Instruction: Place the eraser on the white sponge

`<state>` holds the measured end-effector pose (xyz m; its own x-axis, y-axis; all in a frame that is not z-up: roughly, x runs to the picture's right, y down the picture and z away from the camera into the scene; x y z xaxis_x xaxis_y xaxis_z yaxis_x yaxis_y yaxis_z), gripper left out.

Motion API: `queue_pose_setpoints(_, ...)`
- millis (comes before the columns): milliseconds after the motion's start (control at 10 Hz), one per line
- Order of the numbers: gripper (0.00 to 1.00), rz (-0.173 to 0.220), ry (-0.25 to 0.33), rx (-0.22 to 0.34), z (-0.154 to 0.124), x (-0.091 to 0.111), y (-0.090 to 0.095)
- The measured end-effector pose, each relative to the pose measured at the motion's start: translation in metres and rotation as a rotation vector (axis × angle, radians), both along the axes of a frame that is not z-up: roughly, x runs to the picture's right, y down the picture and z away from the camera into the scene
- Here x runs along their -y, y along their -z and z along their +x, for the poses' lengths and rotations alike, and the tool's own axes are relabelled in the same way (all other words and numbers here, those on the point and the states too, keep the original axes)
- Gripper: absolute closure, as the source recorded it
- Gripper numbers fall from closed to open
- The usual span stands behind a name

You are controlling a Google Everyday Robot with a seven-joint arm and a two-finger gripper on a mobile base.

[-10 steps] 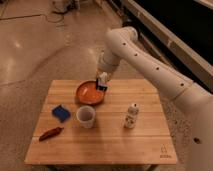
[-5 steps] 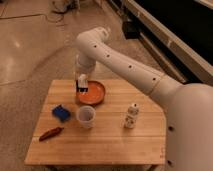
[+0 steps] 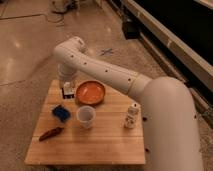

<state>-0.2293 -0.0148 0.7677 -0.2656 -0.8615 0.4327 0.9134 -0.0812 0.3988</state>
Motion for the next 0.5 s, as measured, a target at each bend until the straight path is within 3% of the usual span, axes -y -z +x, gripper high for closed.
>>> queue_pose_setpoints(500, 1.0, -0.038, 0.052, -0.02, -0.033, -0.035, -0.033)
